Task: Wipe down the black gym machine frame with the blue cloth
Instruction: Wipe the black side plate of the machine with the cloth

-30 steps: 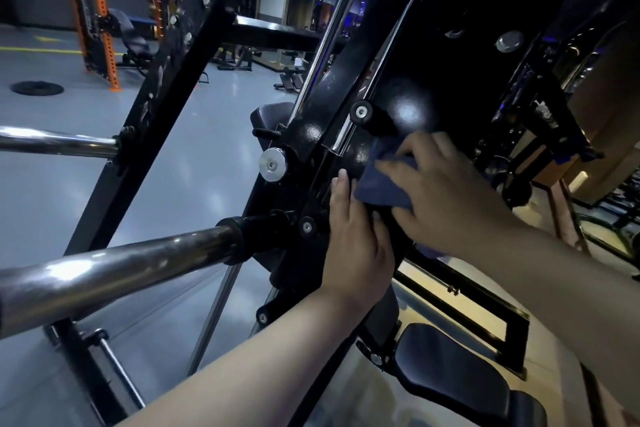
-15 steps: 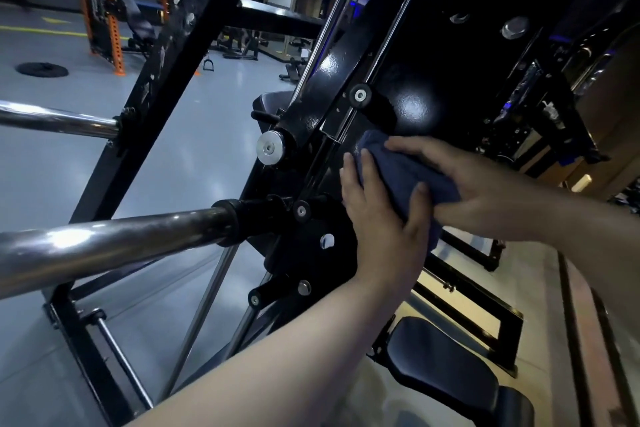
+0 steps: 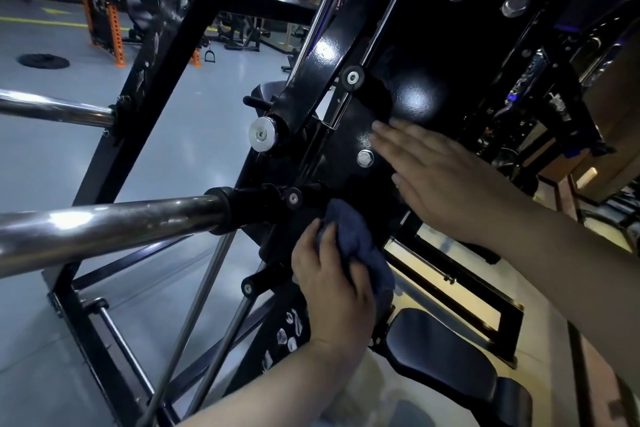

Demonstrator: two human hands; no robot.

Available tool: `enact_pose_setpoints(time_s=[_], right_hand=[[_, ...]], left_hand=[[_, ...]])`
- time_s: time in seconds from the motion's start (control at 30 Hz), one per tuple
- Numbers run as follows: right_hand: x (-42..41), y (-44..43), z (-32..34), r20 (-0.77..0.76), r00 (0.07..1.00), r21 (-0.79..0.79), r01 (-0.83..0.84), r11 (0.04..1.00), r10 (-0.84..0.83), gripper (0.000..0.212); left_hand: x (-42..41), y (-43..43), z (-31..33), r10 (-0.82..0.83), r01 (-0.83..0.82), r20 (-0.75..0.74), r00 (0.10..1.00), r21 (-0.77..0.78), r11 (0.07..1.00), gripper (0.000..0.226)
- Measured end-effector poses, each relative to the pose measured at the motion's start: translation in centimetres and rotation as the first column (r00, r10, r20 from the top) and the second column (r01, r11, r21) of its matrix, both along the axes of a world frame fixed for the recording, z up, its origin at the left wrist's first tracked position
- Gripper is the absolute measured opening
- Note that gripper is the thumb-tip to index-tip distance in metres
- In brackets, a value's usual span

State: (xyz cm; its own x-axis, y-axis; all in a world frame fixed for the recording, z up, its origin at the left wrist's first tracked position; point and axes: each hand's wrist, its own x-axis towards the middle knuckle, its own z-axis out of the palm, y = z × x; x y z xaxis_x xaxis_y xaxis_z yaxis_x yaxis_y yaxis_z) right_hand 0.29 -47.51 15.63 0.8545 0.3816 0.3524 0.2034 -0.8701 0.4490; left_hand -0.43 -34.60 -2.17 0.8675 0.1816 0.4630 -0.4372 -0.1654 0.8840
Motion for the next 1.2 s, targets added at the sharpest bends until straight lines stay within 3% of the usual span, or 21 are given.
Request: enact_pose_setpoints(time_s=[0.17,0.27,0.37,0.5,0.63,0.77,0.8,0.93,1.1,1.2], right_hand=[[0.6,0.3,-0.2,0.052,0.999,-0.118,-0.001,0.993,0.007,0.055],[0.6,0.4,-1.0,0.087,0.996,-0.174,0.034,0.984,-0.019,0.057],[0.8,0.6,-1.9,0.127,0.991,-0.220,0.065,0.973,-0.038,0.062],[0.9,0.7,-2.3,0.179,0.983,-0.261,0.087,0.962,-0.040,0.062],[0.9,1.0,-2.4,0.204,0.978,-0.280,0.097,0.955,-0.040,0.061],[0.9,0.8,-2.5,0.225,0.974,-0.292,0.084,0.953,-0.016,0.060],[0.9,0.8,-2.6,0.229,0.973,-0.281,0.074,0.957,-0.008,0.060],[1.2,0.9,-2.6,0.214,0.977,-0.272,0.053,0.961,0.006,0.061],[1.2,0.7,-2.4,0.198,0.980,-0.296,0.059,0.953,0.000,0.061],[1.2,0.5,-2.4,0.186,0.983,-0.300,0.059,0.952,-0.002,0.060]], left_hand=[[1.2,-0.4,4.7,-0.031,0.004,0.138,0.990,0.191,0.982,0.058],[1.3,0.1,3.7,-0.057,0.016,0.169,0.984,0.235,0.972,0.055],[-0.1,1.6,-0.7,-0.043,0.029,0.059,0.997,0.219,0.975,0.054],[-1.5,2.0,-3.2,0.055,-0.047,-0.220,0.974,0.040,0.998,0.053],[0.1,0.0,1.1,0.095,-0.087,-0.120,0.988,0.068,0.994,0.054],[0.7,0.3,1.6,0.025,-0.037,0.057,0.998,0.219,0.975,0.051],[0.8,0.7,0.7,0.020,-0.031,0.052,0.998,0.212,0.977,0.049],[0.2,2.2,-2.9,0.064,-0.047,-0.200,0.978,0.086,0.995,0.057],[0.3,1.1,0.7,0.006,-0.036,0.155,0.988,0.195,0.980,0.055],[0.4,0.7,2.0,-0.093,0.003,0.273,0.958,0.311,0.950,0.054]])
